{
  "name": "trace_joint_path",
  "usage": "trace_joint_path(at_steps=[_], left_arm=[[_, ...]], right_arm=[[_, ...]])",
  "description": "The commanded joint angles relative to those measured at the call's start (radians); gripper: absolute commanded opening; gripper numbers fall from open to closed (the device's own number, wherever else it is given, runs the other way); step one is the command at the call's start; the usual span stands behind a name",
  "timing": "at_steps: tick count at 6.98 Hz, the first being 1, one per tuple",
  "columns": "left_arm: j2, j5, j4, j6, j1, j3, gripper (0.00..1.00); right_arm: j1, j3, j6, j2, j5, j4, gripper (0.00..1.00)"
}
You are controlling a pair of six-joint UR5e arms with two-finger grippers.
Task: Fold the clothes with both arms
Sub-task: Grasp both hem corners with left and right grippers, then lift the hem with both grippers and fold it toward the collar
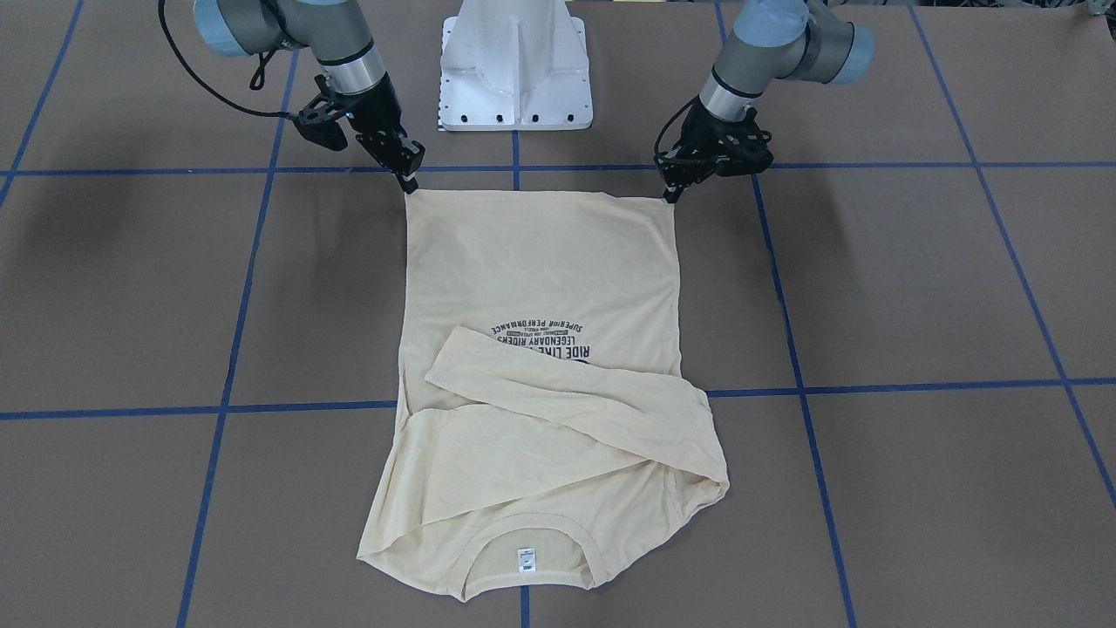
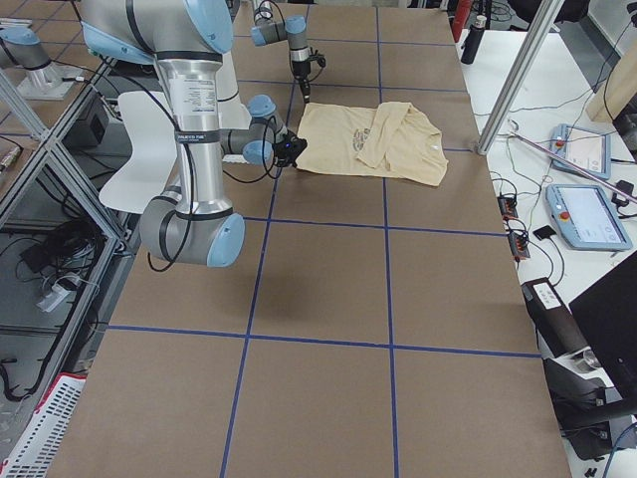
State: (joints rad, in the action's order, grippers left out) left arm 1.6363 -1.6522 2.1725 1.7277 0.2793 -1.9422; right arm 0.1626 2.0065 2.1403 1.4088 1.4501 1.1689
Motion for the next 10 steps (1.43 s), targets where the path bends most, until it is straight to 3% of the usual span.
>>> trace_joint_path(at_steps=[1, 5, 10], left_arm=[[0.000, -0.008, 0.001, -0.002, 0.001, -0.015, 0.00], [-0.041, -0.020, -0.002, 0.004, 0.011, -0.128, 0.00], [-0.090, -0.067, -0.086, 0.058, -0.002, -0.337, 0.00]], right_arm=[[0.000, 0.002, 0.000, -0.001, 0.001, 0.000, 0.00], [0.009, 0.027, 0.000, 0.002, 0.001, 0.000, 0.00], [0.031, 0.314, 0.006, 0.189, 0.070, 0.000, 0.00]])
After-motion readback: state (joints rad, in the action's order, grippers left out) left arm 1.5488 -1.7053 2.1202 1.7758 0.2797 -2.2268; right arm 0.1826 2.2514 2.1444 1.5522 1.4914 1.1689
